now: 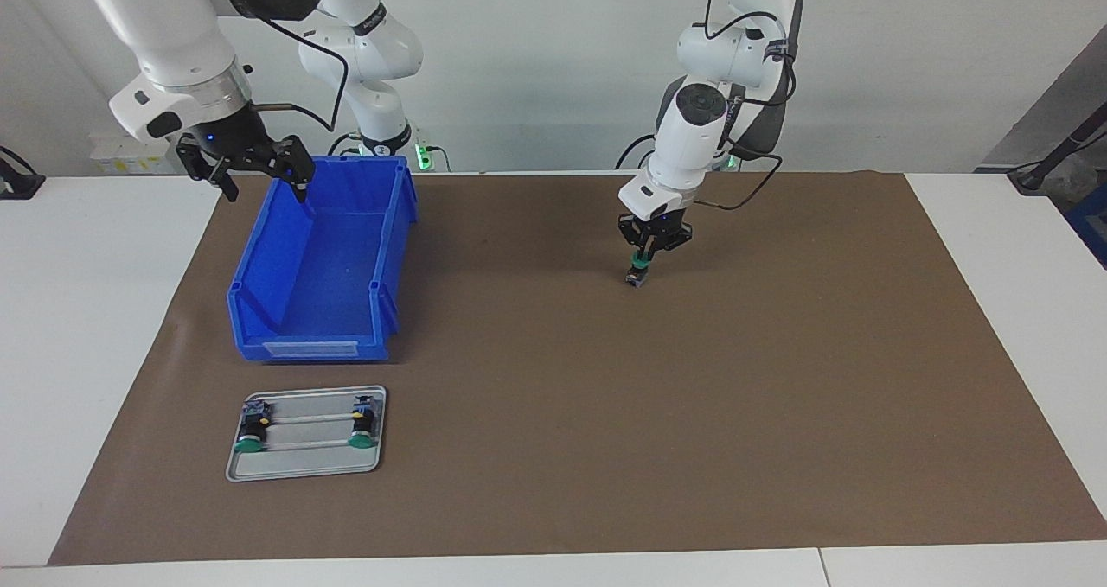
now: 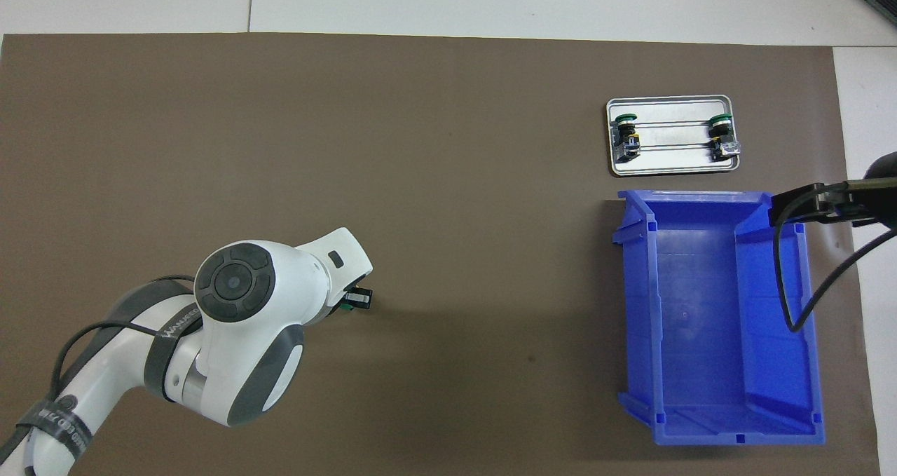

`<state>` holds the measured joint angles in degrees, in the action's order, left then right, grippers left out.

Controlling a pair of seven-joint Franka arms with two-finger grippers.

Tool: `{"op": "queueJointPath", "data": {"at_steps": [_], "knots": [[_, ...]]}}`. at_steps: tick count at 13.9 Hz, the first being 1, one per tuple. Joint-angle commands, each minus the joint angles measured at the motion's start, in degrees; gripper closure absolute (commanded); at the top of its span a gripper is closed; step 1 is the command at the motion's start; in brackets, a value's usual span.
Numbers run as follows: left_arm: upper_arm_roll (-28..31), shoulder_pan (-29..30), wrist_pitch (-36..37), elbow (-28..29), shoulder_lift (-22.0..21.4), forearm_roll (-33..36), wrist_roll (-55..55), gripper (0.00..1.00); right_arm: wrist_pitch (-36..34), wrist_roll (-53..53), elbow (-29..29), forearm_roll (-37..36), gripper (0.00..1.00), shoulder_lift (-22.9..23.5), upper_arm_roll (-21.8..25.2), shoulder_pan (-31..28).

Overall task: Place and press button with both arms
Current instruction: 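Lower the closed left gripper onto the button top and press down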

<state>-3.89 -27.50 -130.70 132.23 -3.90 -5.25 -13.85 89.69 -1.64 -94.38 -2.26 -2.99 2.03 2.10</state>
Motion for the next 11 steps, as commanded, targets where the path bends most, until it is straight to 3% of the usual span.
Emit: {"op": "queueJointPath", "data": {"at_steps": [1,11], "knots": [[0.7,-1.3,-3.0,3.4,-2.2,1.3,-1.7,0.82,-0.6,-0.6,-0.6,0.7,0.00,-1.0,-0.5,-0.4],[0.7,-1.5,-8.4,7.7,-2.1,1.3,-1.5,0.82,-0.6,-0.6,-0.6,0.8,0.00,-1.0,-0.5,-0.4]]}}
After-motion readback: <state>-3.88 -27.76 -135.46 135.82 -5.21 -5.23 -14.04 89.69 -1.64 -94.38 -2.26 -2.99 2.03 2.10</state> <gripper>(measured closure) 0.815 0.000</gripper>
